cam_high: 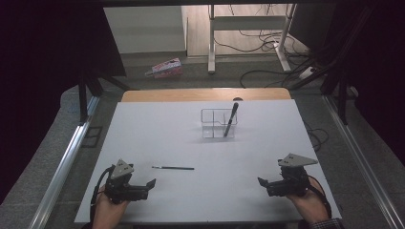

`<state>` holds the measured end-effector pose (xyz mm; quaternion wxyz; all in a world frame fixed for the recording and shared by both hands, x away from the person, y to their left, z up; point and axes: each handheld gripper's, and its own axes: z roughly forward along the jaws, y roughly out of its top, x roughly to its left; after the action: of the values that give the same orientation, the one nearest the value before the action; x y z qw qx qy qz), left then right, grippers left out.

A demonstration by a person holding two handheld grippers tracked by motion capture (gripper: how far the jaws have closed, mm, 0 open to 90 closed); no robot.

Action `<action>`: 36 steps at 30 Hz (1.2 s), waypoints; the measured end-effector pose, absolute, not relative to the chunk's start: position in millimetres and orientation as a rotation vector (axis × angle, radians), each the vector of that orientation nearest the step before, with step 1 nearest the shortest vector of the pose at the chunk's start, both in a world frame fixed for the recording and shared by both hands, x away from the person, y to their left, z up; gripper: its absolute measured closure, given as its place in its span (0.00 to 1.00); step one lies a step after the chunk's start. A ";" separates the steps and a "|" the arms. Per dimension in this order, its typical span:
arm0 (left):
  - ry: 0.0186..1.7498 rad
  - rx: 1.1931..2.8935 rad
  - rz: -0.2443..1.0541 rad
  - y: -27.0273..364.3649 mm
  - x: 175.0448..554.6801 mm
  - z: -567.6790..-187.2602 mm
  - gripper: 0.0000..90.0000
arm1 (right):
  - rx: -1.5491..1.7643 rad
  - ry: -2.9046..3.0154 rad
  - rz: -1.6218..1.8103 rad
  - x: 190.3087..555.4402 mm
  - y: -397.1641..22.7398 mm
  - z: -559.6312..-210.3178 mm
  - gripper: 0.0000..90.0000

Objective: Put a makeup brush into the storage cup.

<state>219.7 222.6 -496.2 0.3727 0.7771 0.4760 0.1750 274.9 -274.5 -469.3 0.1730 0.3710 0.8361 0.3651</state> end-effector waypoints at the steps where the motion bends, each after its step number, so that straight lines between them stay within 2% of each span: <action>1: 1.223 1.992 0.447 222.7 220.0 -496.3 0.01 | 1.053 2.371 1.036 274.8 -274.7 -469.3 0.01; 24: 1.243 2.036 0.436 220.8 227.0 -490.8 0.00 | 1.043 2.374 1.038 274.9 -274.1 -469.4 0.01; 36: 1.238 2.100 0.371 222.9 240.3 -487.4 0.00 | 1.024 2.386 1.036 276.2 -271.7 -469.4 0.01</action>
<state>240.3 222.9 -487.4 0.3314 0.8036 0.4736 0.1419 276.2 -271.7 -469.4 0.1723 0.3610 0.8407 0.3649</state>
